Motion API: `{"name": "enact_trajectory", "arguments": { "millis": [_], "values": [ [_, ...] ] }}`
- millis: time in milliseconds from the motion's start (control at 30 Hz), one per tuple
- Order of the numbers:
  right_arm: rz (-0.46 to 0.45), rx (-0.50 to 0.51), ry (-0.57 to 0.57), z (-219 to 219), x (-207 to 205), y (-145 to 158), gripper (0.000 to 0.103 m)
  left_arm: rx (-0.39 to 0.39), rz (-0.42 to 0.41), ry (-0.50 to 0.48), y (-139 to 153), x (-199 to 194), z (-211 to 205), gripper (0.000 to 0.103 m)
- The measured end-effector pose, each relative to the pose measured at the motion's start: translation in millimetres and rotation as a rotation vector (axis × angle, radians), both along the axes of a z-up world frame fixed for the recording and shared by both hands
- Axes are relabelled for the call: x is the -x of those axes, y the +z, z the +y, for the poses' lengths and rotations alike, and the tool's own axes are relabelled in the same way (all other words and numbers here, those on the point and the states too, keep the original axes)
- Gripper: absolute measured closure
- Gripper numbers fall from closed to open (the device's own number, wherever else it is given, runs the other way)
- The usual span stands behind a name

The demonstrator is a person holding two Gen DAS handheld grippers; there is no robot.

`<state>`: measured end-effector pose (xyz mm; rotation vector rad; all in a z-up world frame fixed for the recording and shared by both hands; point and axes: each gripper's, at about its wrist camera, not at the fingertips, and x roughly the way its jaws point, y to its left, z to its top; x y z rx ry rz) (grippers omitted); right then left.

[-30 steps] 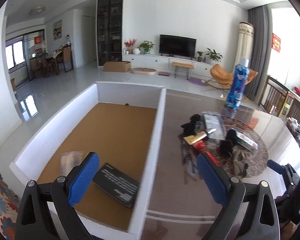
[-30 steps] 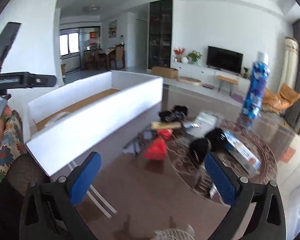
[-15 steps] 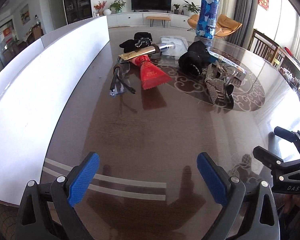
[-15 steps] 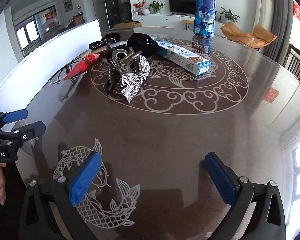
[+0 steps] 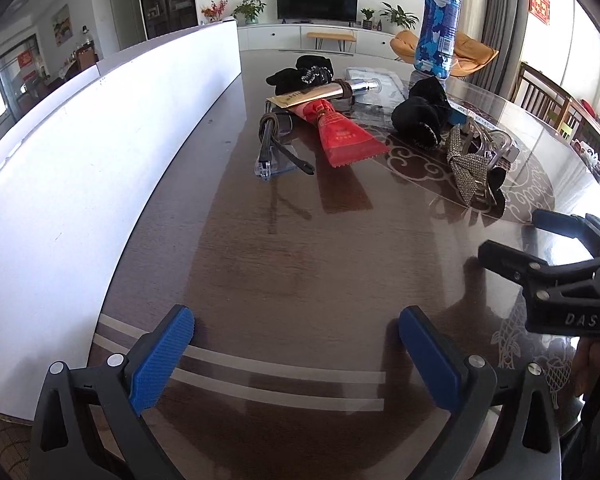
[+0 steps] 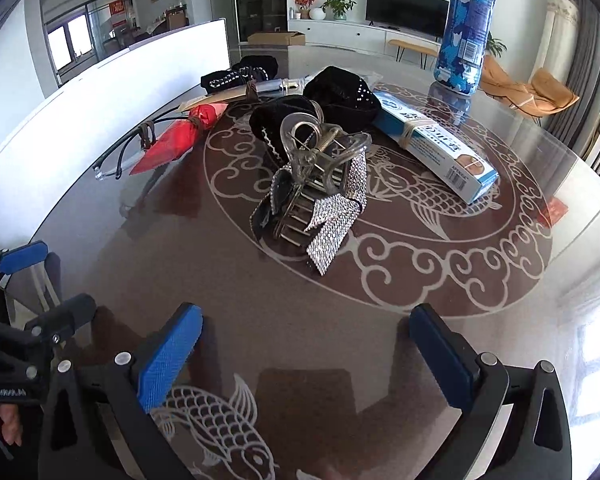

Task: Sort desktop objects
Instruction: 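Return both tools to the table and approach the metal hair clip with the right tool, then grasp the metal hair clip with the right tool while left tool grasps the glasses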

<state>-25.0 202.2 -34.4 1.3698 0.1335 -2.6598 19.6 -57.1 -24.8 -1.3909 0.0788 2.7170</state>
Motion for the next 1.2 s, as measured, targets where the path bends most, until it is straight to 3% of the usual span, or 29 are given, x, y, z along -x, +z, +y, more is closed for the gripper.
{"name": "enact_trajectory", "arguments": {
  "millis": [267,500,667,733,800,1067,1200],
  "values": [
    [-0.001,0.003,-0.038,-8.6,49.1,1.5,0.000,0.000,0.008,0.000,0.0,-0.3,0.1,0.000],
    [0.003,0.008,-0.046,-5.3,57.8,2.0,0.001,-0.001,0.018,0.002,-0.2,-0.6,0.8,0.000],
    [0.045,0.065,-0.125,14.0,53.1,8.5,0.030,-0.002,0.024,0.005,-0.4,-0.3,1.2,0.000],
    [0.056,0.083,-0.152,23.7,51.5,10.4,0.047,-0.002,0.027,0.005,-0.8,-0.1,1.2,0.000],
    [0.056,0.109,-0.140,30.7,50.2,10.9,0.047,-0.002,0.030,0.006,-0.7,-0.1,1.3,0.000],
    [0.054,0.047,-0.161,64.6,13.4,10.1,0.047,-0.004,-0.003,0.041,0.2,7.7,-2.8,0.000],
    [0.055,0.066,-0.179,71.5,8.2,10.7,0.047,-0.085,-0.011,0.085,9.3,24.6,-12.1,0.000]
  ]
}}
